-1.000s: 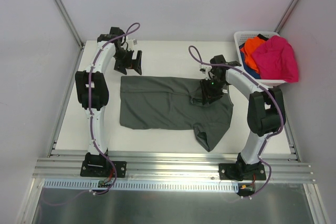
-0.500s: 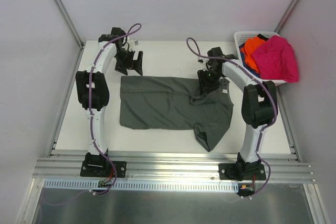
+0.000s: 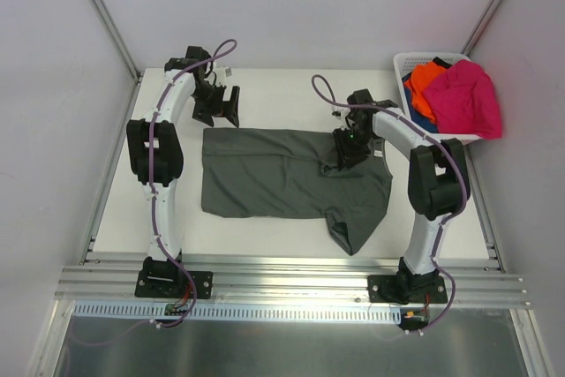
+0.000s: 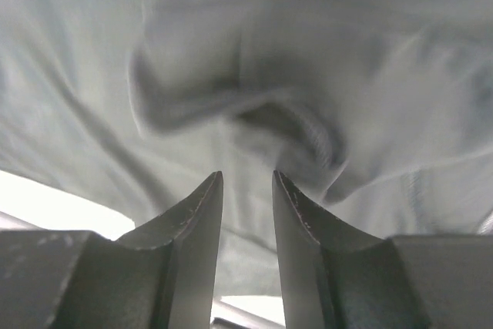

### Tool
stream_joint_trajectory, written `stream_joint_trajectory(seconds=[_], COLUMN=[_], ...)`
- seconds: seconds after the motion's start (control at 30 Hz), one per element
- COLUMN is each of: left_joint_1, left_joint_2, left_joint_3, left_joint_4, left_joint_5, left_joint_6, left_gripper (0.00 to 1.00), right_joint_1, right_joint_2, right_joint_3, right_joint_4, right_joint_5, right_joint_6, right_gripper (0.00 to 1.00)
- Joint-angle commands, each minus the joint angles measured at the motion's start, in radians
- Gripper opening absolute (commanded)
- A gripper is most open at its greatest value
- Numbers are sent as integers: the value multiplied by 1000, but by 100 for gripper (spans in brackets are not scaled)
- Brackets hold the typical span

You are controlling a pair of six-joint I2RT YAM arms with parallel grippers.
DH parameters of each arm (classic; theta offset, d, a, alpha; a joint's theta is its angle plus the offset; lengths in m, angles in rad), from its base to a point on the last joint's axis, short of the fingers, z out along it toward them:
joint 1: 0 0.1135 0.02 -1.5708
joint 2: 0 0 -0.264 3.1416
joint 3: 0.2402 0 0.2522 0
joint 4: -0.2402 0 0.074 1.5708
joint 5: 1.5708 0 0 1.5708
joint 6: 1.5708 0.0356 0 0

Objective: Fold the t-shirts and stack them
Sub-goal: Fold the tshirt

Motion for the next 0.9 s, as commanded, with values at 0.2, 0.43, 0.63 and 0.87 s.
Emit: stream_joint_trajectory(seconds=[0.2,0.43,0.63,0.87], left_joint_1=[-10,-10,-10,-10], left_joint_2=[-44,-46,-56,-76], left_joint_3=[19,19,12,-5], left_joint_4=[-10,-11,-11,-10], left_joint_5=[18,19,2,-18], left_joint_6=[-1,-4,2,5], left_gripper=[99,99,99,99], right_joint_1=[18,21,20,16], right_joint_2=[-118,-99,-12,68], right_joint_3=[-113,-38,63,140], right_joint_4=[-62,-30,-31,-18], right_joint_5=[-66,-45,-42,-39], right_joint_6=[17,18,-2,-9], right_gripper=[36,34,34,35])
